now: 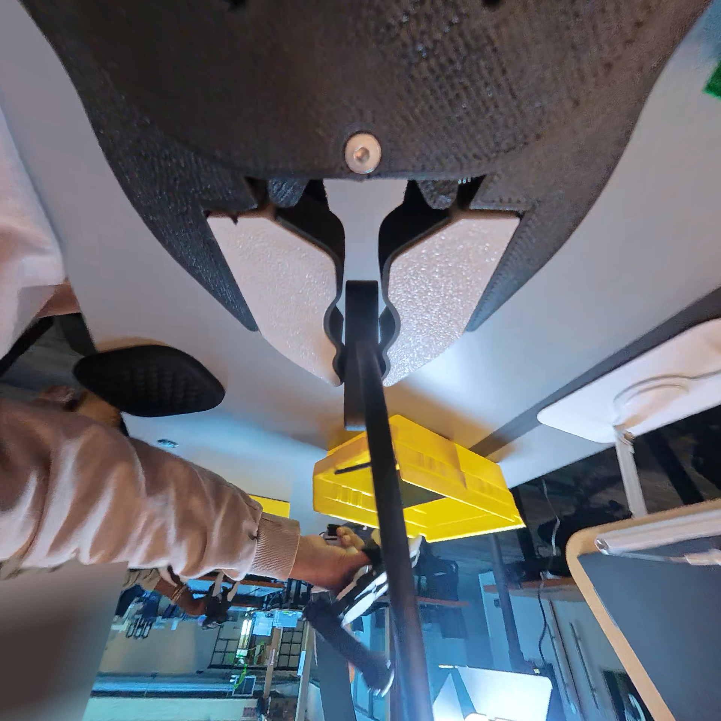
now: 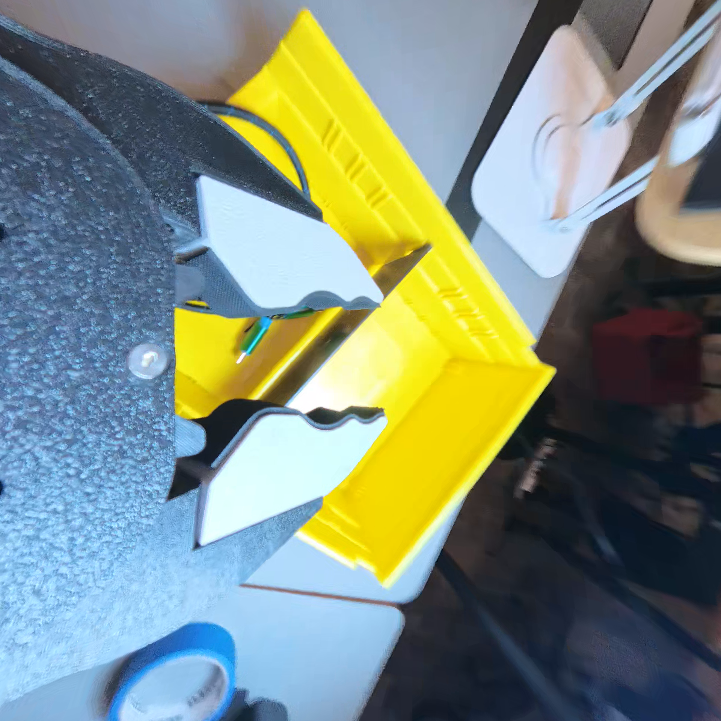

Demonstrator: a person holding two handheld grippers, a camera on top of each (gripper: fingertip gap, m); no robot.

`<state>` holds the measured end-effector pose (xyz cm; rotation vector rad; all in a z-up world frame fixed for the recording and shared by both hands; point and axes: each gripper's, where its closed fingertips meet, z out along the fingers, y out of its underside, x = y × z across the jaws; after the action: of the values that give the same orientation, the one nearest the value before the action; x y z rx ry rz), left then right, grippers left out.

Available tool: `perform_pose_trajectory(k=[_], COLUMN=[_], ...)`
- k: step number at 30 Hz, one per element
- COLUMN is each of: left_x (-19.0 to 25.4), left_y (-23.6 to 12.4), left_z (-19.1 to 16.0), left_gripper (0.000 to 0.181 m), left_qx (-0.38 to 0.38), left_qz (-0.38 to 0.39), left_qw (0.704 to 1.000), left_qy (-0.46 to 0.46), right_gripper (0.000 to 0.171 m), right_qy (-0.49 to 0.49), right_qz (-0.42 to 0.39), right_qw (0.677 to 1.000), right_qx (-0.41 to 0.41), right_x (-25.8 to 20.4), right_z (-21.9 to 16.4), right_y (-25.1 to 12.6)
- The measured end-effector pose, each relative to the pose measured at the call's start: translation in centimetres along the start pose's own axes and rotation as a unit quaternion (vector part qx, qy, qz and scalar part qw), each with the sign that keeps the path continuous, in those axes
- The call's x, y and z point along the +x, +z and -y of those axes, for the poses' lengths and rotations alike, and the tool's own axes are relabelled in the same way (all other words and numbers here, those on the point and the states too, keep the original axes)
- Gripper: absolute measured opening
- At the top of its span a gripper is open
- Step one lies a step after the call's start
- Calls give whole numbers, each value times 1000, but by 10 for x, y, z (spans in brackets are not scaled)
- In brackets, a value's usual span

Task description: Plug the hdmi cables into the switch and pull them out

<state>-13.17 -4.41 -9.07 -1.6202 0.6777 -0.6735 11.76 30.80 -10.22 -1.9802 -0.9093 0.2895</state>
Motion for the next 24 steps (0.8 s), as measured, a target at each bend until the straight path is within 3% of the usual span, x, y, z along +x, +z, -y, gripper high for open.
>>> perform_pose_trajectory(k=[1,3,5,9,12,15,18,21,24], left_x=[2,6,9,19,27,29,29,27,28], left_y=[3,8,14,32,45,54,58,59,60], left_z=[-1,-2,-3,-9,-12,-12,-14,-12,-12], left_gripper=[14,14,14,14,14,14,14,15,30], left_qx=[0,9,15,25,40,62,64,79,79], left_qz=[-10,-35,-57,-107,-135,-143,-131,-128,-132], left_qw=[1000,996,987,954,921,891,885,874,873], left_qy=[-22,-82,-149,-279,-363,-427,-441,-462,-463], right_gripper=[50,53,57,59,59,50,43,27,14], right_qy=[-24,-101,-230,-480,-602,-638,-629,-647,-646], right_qz=[10,68,105,104,29,-34,-72,-86,-84], right_qw=[999,984,948,835,746,695,694,669,674], right_qx=[40,131,195,249,283,330,343,356,348], right_x=[-13,-67,-141,-282,-345,-377,-374,-371,-365], right_z=[16,44,48,-2,-38,-49,-40,-34,-30], right_y=[-13,-48,-83,-123,-124,-118,-110,-111,-117])
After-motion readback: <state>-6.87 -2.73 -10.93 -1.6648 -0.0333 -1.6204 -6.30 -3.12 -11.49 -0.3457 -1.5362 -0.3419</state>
